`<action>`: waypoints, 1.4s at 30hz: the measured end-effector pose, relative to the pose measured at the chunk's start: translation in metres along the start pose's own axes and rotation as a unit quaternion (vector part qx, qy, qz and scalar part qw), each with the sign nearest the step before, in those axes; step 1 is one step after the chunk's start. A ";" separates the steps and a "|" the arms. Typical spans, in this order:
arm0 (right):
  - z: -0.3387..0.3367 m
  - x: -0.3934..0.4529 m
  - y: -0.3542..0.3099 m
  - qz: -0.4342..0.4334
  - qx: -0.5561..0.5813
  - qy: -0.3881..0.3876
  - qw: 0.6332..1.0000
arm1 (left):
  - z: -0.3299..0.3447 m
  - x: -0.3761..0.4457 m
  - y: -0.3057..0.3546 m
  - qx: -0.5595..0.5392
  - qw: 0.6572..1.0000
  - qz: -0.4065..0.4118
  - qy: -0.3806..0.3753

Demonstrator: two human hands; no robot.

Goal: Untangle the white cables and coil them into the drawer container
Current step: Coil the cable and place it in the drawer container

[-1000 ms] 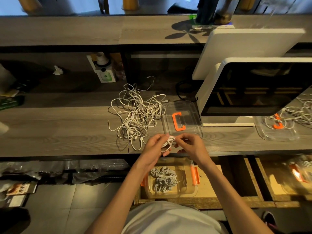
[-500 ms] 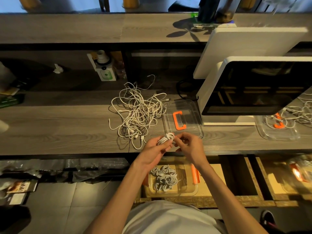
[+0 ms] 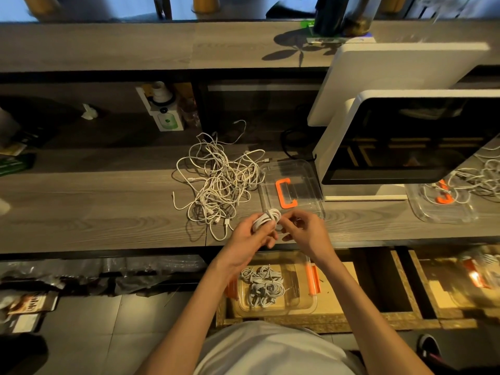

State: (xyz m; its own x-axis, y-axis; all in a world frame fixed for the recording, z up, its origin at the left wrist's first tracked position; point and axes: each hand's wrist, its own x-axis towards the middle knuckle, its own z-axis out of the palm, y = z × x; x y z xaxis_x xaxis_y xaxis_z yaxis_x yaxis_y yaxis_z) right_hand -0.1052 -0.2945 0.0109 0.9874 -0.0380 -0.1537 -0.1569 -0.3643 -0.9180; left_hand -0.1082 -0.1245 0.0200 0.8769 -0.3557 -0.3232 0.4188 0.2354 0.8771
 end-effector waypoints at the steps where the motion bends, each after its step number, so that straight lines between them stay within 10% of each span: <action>1: -0.002 0.000 0.000 -0.005 -0.001 -0.002 1.000 | 0.001 0.000 0.000 0.013 1.000 0.008 0.004; 23: 0.006 -0.017 -0.011 -0.050 0.034 -0.035 0.998 | 0.005 0.011 -0.011 0.264 0.939 0.124 0.185; 42: 0.003 -0.016 -0.007 -0.054 0.006 -0.020 0.998 | 0.012 0.007 -0.008 0.175 0.975 0.063 0.119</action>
State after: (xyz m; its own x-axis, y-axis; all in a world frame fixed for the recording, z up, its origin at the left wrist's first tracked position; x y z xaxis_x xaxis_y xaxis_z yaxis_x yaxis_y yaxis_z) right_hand -0.1201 -0.2887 0.0183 0.9970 0.0375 -0.0682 -0.0506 -0.3533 -0.9341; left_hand -0.1078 -0.1398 0.0152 0.9635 -0.1143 -0.2420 0.2345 -0.0752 0.9692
